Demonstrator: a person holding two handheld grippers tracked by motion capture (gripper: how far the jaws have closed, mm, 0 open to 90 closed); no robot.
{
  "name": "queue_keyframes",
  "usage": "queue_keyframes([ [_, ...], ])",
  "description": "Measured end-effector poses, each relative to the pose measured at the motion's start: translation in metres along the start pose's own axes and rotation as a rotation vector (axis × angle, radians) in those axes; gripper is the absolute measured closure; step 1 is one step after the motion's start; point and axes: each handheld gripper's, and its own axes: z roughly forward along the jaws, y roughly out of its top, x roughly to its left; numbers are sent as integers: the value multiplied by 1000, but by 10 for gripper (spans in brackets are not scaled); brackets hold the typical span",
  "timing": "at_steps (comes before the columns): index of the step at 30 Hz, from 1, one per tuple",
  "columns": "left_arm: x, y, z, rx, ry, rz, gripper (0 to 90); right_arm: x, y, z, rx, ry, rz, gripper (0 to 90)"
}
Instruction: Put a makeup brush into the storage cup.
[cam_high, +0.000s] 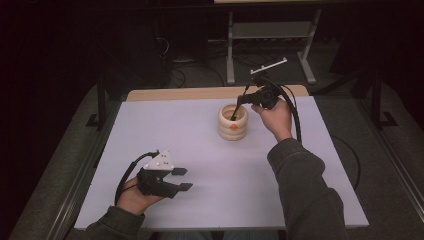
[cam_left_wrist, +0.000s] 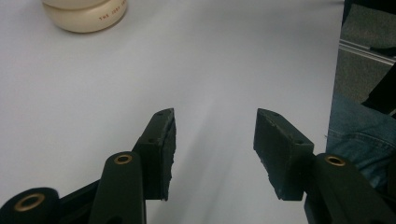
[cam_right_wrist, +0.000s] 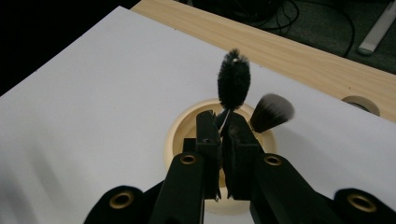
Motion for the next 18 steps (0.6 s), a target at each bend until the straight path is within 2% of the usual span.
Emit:
queue_keyframes([
  [10, 1, 0, 0, 5, 1, 2, 479, 0, -4, 10, 22, 2, 8, 847],
  [15, 2, 0, -1, 19, 4, 16, 474, -2, -6, 14, 30, -1, 15, 847],
  [18, 1, 0, -1, 11, 5, 6, 472, -2, -7, 16, 32, 1, 22, 847],
])
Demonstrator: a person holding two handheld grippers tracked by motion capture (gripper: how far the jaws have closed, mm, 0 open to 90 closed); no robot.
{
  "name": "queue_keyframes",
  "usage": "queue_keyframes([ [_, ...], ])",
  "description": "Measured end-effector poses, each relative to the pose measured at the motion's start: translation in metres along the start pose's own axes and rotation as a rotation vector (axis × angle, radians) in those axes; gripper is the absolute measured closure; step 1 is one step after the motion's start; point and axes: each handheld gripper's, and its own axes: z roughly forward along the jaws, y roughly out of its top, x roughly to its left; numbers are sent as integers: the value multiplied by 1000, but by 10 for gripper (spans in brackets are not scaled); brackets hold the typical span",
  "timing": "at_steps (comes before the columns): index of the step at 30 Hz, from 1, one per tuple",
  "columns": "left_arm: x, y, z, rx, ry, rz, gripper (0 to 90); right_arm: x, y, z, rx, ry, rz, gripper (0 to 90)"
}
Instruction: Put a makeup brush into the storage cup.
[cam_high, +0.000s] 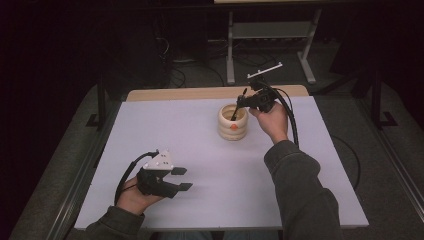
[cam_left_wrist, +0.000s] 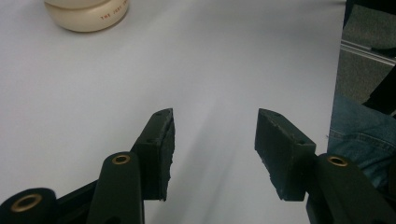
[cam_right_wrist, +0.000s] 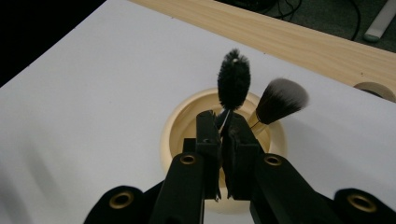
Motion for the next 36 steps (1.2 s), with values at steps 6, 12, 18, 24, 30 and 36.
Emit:
queue_keyframes([
  [6, -1, 0, 1, -11, -1, -14, 470, 0, -1, 5, 15, -3, -2, 846],
  [12, 0, 0, 0, 0, -2, -3, 467, 1, -2, 11, 23, -9, 17, 844],
  [18, 1, 0, -2, -3, 1, -2, 466, 2, -2, 16, 31, -11, 21, 844],
  [24, 1, -1, -2, -5, 0, -8, 467, 2, -2, 21, 39, -3, 4, 843],
  [30, 5, -1, -2, -11, -4, -14, 466, 0, -2, 28, 56, -4, 25, 840],
  [36, 6, -2, 0, -13, -5, -16, 462, -1, -3, 31, 69, -13, 3, 838],
])
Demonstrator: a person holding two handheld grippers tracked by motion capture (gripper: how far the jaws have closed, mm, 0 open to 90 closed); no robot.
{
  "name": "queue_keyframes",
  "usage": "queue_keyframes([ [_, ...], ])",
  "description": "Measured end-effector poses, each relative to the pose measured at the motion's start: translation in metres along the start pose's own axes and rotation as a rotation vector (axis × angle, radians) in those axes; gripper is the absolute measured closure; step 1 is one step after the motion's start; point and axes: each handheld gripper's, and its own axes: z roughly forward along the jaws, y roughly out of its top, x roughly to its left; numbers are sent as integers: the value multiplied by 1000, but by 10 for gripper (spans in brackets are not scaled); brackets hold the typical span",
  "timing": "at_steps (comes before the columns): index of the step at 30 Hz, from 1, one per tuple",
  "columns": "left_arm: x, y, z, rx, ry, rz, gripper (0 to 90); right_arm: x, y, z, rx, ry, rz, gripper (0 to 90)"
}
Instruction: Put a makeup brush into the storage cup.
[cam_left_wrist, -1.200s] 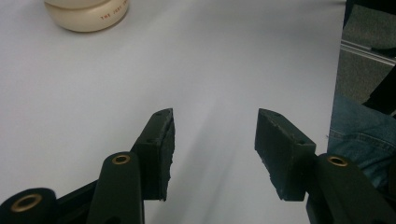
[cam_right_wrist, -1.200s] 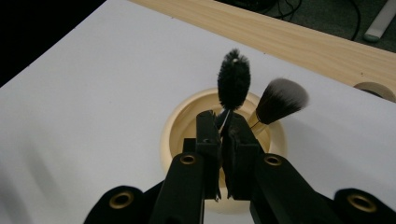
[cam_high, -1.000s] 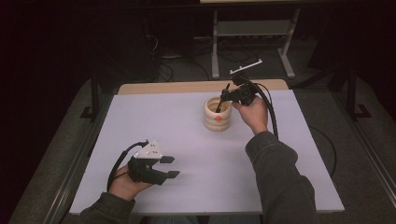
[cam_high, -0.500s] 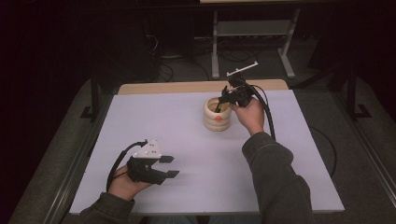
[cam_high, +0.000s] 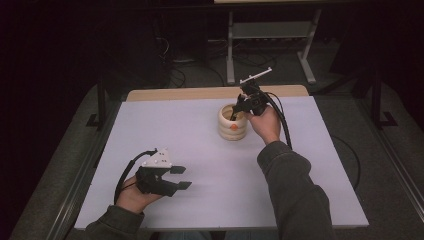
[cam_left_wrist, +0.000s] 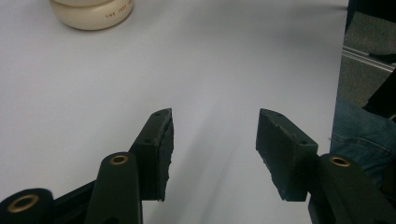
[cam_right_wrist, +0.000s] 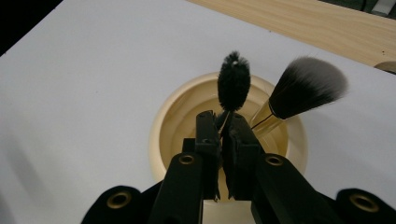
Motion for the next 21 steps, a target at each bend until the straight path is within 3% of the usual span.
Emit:
queue_keyframes([
  [1, 0, 0, 0, 0, 1, 3, 462, 2, 1, 0, 4, -9, 18, 830],
  [2, 0, 0, 0, -3, 0, -1, 461, 3, 0, 0, 7, -25, 2, 766],
  [5, 0, 0, -1, -5, 2, -2, 461, 3, 0, -2, 15, -35, -8, 738],
  [7, 1, 0, -1, -4, 3, -7, 460, 1, -3, -9, 13, -70, -21, 670],
  [9, 1, -1, -1, -2, 3, -4, 458, -2, -6, -14, -2, -51, 12, 635],
  [14, 1, -1, -2, -5, 12, -17, 448, -10, -12, -22, -46, -25, 1, 548],
  [16, 3, -1, -3, 3, 19, -6, 428, -16, -17, -27, -70, -11, 53, 483],
  [21, 3, -1, -3, 5, 27, -13, 402, -22, -25, -36, -96, -3, 63, 413],
])
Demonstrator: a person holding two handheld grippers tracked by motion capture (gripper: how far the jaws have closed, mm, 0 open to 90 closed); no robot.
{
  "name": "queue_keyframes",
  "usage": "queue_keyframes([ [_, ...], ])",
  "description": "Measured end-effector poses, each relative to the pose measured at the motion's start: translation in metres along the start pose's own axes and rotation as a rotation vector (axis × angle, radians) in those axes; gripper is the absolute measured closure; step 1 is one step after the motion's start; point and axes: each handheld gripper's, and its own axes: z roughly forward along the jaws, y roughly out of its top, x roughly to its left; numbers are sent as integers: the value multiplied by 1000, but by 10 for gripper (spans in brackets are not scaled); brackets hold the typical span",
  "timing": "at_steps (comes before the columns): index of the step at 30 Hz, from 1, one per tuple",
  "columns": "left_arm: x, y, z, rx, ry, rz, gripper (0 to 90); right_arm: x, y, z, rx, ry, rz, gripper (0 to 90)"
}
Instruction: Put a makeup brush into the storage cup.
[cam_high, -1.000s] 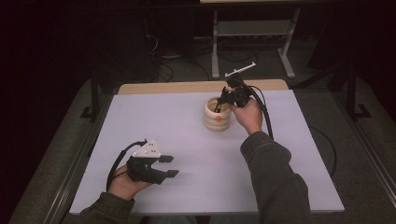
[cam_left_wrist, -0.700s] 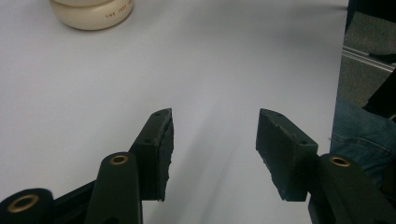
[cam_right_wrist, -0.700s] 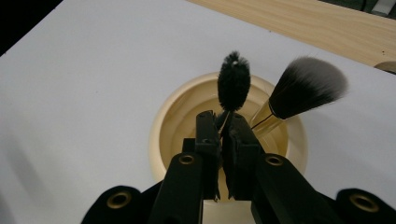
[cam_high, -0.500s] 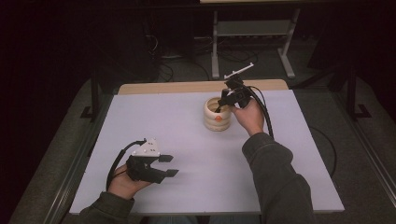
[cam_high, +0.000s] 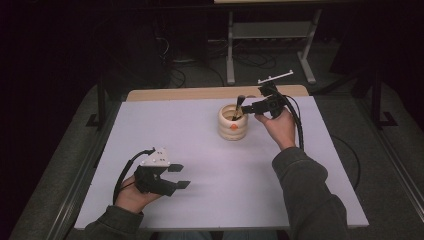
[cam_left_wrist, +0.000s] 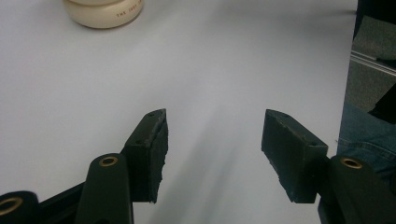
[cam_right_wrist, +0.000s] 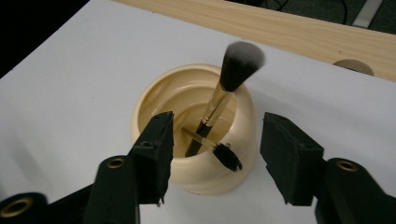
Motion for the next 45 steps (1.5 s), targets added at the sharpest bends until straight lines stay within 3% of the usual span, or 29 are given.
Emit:
queue_keyframes([
  [15, 2, -1, -4, -25, 20, -29, 348, 1, -15, -16, -58, -8, -17, 333],
  [25, 4, -2, -6, -44, 43, -51, 313, -3, -35, -25, -102, -11, -18, 304],
  [45, 9, -4, -9, -53, 61, -68, 265, 2, -56, -33, -117, -6, -50, 262],
])
